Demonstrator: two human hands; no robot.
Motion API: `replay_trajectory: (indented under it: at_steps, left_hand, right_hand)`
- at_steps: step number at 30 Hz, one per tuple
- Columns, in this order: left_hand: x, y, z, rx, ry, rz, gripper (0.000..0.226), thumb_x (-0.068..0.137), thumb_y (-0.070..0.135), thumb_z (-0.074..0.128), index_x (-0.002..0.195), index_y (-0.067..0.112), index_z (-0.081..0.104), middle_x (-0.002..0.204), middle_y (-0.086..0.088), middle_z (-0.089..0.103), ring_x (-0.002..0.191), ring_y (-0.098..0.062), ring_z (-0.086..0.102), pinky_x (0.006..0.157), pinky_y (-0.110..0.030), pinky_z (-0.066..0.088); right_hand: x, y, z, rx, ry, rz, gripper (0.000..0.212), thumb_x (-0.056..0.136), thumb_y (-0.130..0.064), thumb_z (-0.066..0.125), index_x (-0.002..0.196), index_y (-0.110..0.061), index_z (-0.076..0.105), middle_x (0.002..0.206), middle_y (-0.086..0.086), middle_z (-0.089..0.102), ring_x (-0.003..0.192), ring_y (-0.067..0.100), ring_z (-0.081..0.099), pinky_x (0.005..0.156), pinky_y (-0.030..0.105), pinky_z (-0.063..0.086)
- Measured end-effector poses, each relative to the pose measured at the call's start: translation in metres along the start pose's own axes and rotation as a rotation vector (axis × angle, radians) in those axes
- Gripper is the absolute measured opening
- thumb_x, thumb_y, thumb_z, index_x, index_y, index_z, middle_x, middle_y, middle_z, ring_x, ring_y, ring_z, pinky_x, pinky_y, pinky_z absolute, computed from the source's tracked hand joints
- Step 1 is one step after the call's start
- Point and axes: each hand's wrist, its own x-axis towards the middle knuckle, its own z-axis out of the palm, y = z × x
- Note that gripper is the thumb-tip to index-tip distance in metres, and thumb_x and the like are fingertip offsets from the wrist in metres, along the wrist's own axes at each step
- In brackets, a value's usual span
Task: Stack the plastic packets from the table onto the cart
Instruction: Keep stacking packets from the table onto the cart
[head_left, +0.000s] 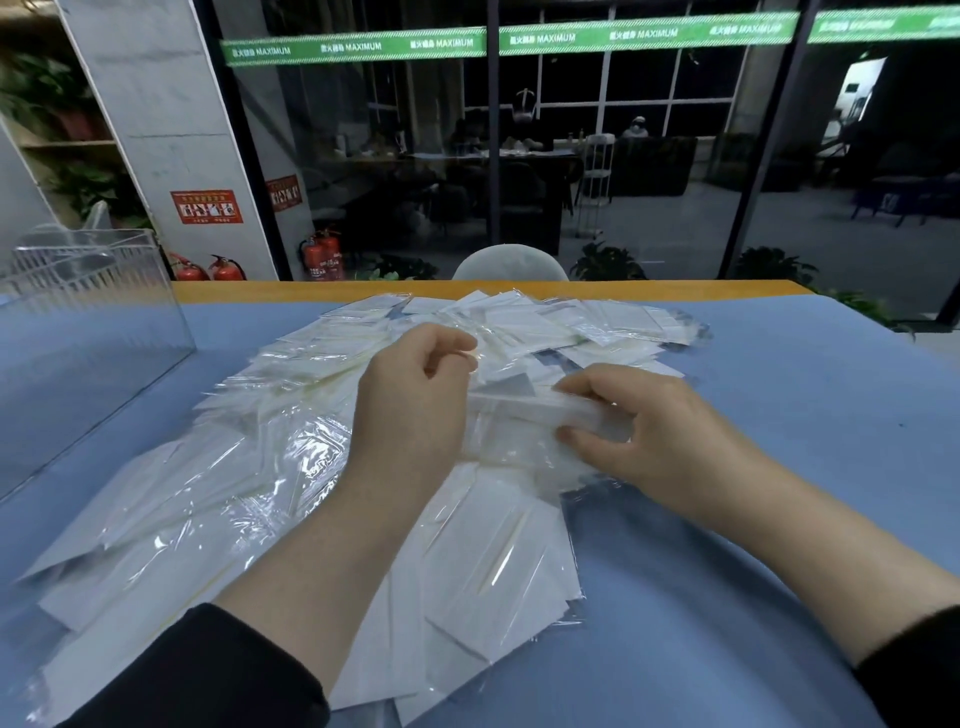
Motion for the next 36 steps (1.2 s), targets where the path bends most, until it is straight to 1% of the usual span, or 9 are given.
replay_trajectory:
  at_steps: [6,10,15,19,24,27,30,33,36]
  left_hand:
    - [-0.011,0.002,0.006,0.118,-0.129,0.228,0.045,0.082,0.074,0.062,0.083,0.03,0.073,0.09,0.015,0.069,0.093,0.0,0.062,0.075,-0.013,0.043]
    - [-0.009,0.004,0.002,0.166,-0.046,0.409,0.045,0.078,0.067,0.071,0.095,0.025,0.075,0.103,0.015,0.066,0.104,0.001,0.059,0.089,-0.01,0.041]
    - [-0.008,0.004,0.004,0.262,-0.128,0.726,0.015,0.093,0.028,0.068,0.096,0.015,0.074,0.102,0.004,0.067,0.102,-0.016,0.062,0.091,-0.044,0.05]
    - [-0.005,0.006,-0.003,0.013,-0.007,0.409,0.016,0.101,0.023,0.06,0.091,0.015,0.07,0.087,0.008,0.069,0.085,-0.001,0.061,0.079,-0.014,0.045]
    - [0.002,0.004,-0.003,-0.171,0.006,0.026,0.025,0.106,0.031,0.048,0.092,0.019,0.065,0.078,0.011,0.061,0.072,-0.003,0.052,0.07,-0.026,0.041]
    - [-0.004,0.006,0.001,-0.184,-0.089,-0.017,0.038,0.103,0.053,0.041,0.101,0.026,0.067,0.081,0.031,0.063,0.075,0.015,0.054,0.072,-0.014,0.042]
    - [-0.011,0.001,0.011,-0.136,-0.281,-0.009,0.054,0.091,0.07,0.044,0.099,0.023,0.069,0.083,0.016,0.067,0.079,-0.001,0.063,0.077,-0.025,0.05]
    - [-0.013,-0.008,0.019,-0.009,-0.326,0.028,0.027,0.102,0.047,0.053,0.096,0.024,0.065,0.086,0.011,0.068,0.081,-0.012,0.063,0.078,-0.037,0.05]
    - [-0.011,-0.008,0.017,-0.005,-0.281,0.007,0.023,0.104,0.041,0.049,0.095,0.025,0.064,0.084,0.01,0.065,0.076,-0.008,0.058,0.073,-0.032,0.046]
  right_hand:
    - [0.0,-0.002,0.002,0.017,-0.012,-0.018,0.036,0.09,-0.03,0.07,0.079,-0.056,0.048,0.086,-0.031,0.055,0.084,-0.001,0.051,0.067,0.016,0.038]
    - [0.001,-0.001,0.003,-0.041,-0.022,-0.097,0.03,0.094,-0.025,0.068,0.077,-0.041,0.048,0.083,-0.022,0.052,0.082,0.001,0.05,0.067,0.018,0.037]
    - [0.002,0.001,0.003,-0.031,0.016,-0.138,0.017,0.095,-0.023,0.068,0.093,-0.038,0.06,0.086,-0.025,0.053,0.085,0.001,0.054,0.071,0.017,0.04]
    - [0.002,0.0,-0.001,0.057,0.102,-0.059,0.025,0.093,-0.021,0.069,0.087,-0.043,0.059,0.087,-0.025,0.06,0.086,0.0,0.056,0.073,0.011,0.038]
    - [0.002,-0.001,-0.006,0.258,0.144,0.023,0.024,0.092,-0.012,0.07,0.081,-0.033,0.065,0.076,-0.018,0.062,0.071,0.002,0.054,0.066,0.013,0.04]
    - [0.002,0.001,-0.005,0.203,0.069,0.04,0.022,0.091,-0.015,0.072,0.084,-0.035,0.065,0.083,-0.014,0.064,0.077,0.005,0.056,0.07,0.016,0.042]
    - [0.002,0.001,0.006,0.157,0.017,0.052,0.024,0.087,-0.019,0.076,0.098,-0.037,0.064,0.095,-0.018,0.063,0.094,0.004,0.058,0.079,0.017,0.044]
    - [0.003,0.0,0.01,0.171,0.063,0.057,0.035,0.084,-0.021,0.078,0.109,-0.037,0.06,0.106,-0.017,0.061,0.104,0.003,0.055,0.085,0.012,0.043]
    - [0.0,0.004,0.003,0.153,-0.005,0.1,0.033,0.084,-0.018,0.074,0.108,-0.037,0.059,0.105,-0.017,0.063,0.102,0.003,0.057,0.084,0.016,0.045]
